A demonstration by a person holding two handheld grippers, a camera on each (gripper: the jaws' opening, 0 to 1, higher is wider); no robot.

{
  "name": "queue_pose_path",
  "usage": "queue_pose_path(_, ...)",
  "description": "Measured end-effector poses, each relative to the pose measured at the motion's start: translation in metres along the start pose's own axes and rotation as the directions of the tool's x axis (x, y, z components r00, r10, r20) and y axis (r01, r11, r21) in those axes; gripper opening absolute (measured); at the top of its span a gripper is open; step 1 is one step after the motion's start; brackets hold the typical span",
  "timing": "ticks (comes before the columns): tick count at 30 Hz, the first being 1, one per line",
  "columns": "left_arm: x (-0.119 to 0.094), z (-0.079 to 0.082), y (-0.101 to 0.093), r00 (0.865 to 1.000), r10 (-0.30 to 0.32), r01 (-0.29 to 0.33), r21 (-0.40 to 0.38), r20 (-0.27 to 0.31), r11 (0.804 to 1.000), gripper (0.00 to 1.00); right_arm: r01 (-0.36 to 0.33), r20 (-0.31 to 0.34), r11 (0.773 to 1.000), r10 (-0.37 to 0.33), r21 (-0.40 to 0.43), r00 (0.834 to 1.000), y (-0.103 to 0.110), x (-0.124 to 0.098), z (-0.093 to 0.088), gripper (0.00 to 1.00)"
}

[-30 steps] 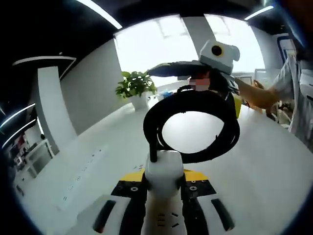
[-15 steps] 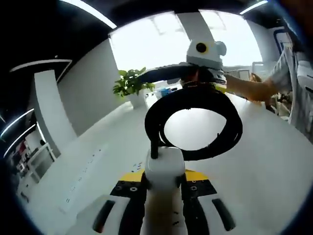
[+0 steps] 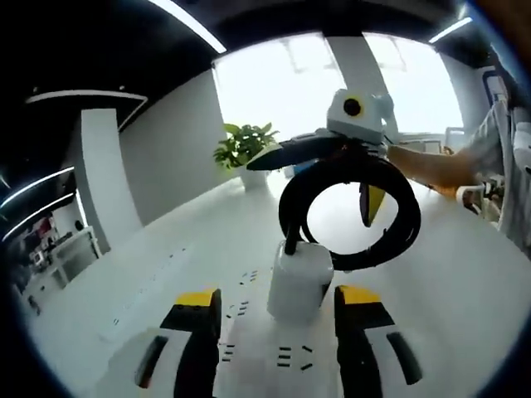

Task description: Straighten the power strip on the desk, plug the charger into it

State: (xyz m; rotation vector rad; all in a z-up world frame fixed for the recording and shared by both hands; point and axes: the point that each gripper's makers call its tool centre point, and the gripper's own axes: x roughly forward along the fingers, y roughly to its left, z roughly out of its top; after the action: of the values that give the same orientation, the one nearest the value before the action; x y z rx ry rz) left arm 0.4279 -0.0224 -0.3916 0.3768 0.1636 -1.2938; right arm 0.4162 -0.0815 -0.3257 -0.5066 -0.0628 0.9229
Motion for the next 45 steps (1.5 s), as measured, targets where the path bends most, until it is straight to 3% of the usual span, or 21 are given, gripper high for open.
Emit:
queue_pose_path(4, -0.003, 0.008, -0.001, 0.998, 0.020, -0.022, 0.027, 0.060, 0.999, 0.97, 0.001, 0.019, 1.000, -0.002, 0.017, 1.000, 0.001, -0.001, 0.001, 0.82)
queue_pose_path(5, -0.003, 0.010, -0.005, 0.997, 0.001, -0.003, 0.025, 0.073, 1.000, 0.98, 0.000, 0.028, 1.000, -0.001, 0.023, 1.000, 0.002, -0.001, 0.002, 0.82)
queue_pose_path(7, -0.007, 0.010, 0.000, 0.997, 0.041, -0.044, 0.032, 0.072, 0.999, 0.99, -0.003, 0.038, 0.999, 0.002, 0.032, 0.999, 0.004, -0.002, 0.003, 0.82)
queue_pose_path(16, -0.030, 0.002, 0.013, 0.997, 0.073, -0.073, 0.018, 0.001, 0.997, 0.99, 0.002, 0.049, 0.999, -0.004, 0.048, 0.999, 0.008, -0.007, 0.003, 0.83)
queue_pose_path(19, -0.036, -0.005, 0.017, 0.996, 0.070, -0.071, 0.000, -0.058, 0.998, 0.99, 0.002, 0.052, 0.999, -0.004, 0.050, 0.999, 0.012, -0.008, 0.003, 0.84)
queue_pose_path(24, -0.048, -0.021, 0.028, 0.981, 0.090, -0.087, 0.025, -0.171, 0.996, 0.99, 0.001, 0.058, 0.999, -0.004, 0.051, 0.998, 0.015, -0.010, 0.004, 0.84)
queue_pose_path(27, -0.054, -0.031, 0.031, 0.961, 0.077, -0.075, 0.019, -0.267, 0.997, 0.99, 0.001, 0.051, 0.998, -0.004, 0.059, 0.999, 0.015, -0.010, 0.001, 0.84)
queue_pose_path(30, -0.055, -0.030, 0.032, 0.951, 0.051, -0.054, 0.000, -0.304, 0.999, 0.99, 0.003, 0.050, 0.998, -0.006, 0.062, 0.999, 0.016, -0.011, -0.002, 0.84)
queue_pose_path(35, -0.057, -0.033, 0.031, 0.921, 0.021, -0.023, 0.000, -0.390, 1.000, 0.99, 0.003, 0.050, 0.998, -0.006, 0.066, 0.999, 0.017, -0.014, -0.002, 0.84)
queue_pose_path(36, -0.058, -0.035, 0.030, 0.911, 0.016, -0.019, -0.002, -0.413, 1.000, 0.99, 0.005, 0.055, 0.998, -0.009, 0.069, 0.998, 0.017, -0.015, -0.001, 0.84)
queue_pose_path(41, -0.062, -0.052, 0.029, 0.833, -0.003, 0.009, 0.008, -0.553, 1.000, 0.99, 0.012, 0.063, 0.998, -0.016, 0.064, 0.998, 0.016, -0.019, 0.004, 0.83)
queue_pose_path(44, -0.060, -0.052, 0.032, 0.812, -0.005, 0.010, 0.005, -0.584, 1.000, 0.98, 0.013, 0.065, 0.998, -0.017, 0.061, 0.998, 0.016, -0.021, 0.006, 0.83)
queue_pose_path(45, -0.061, -0.053, 0.034, 0.800, -0.005, 0.005, -0.002, -0.600, 1.000, 0.92, 0.015, 0.065, 0.998, -0.019, 0.059, 0.998, 0.015, -0.022, 0.006, 0.83)
